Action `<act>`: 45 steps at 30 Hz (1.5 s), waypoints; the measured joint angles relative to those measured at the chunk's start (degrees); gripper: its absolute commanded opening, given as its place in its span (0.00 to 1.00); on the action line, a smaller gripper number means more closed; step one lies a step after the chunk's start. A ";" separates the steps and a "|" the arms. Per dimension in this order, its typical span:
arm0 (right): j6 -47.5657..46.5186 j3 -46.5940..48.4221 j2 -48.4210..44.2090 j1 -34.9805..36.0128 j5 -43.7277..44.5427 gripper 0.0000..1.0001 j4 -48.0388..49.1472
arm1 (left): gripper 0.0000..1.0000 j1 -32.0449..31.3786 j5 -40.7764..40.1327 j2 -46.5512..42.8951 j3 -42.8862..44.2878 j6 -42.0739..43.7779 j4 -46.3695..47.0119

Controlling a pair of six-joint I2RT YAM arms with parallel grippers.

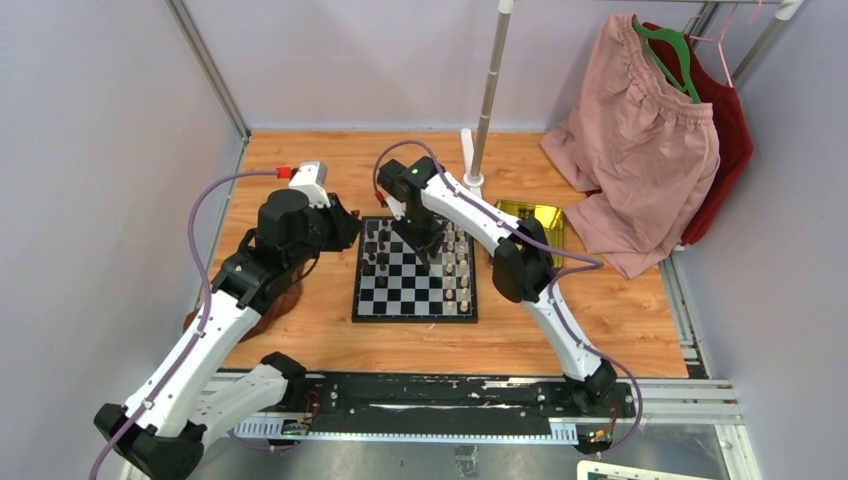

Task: Set up the chess pieces on the board
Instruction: Place the chess piece on the chessboard.

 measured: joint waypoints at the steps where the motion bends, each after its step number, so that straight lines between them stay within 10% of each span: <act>1: 0.04 0.39 0.00 0.00 0.02 0.35 -0.02 | 0.00 0.00 0.00 0.00 0.00 0.02 0.00; 20: 4.94 -17.68 -21.68 -5.79 -0.87 0.35 17.51 | 0.00 0.00 14.45 12.39 1.31 -0.13 -2.47; 45: 29.75 -53.33 -42.34 -13.05 -38.82 0.34 63.63 | 0.00 1.36 33.73 22.12 2.97 1.22 5.07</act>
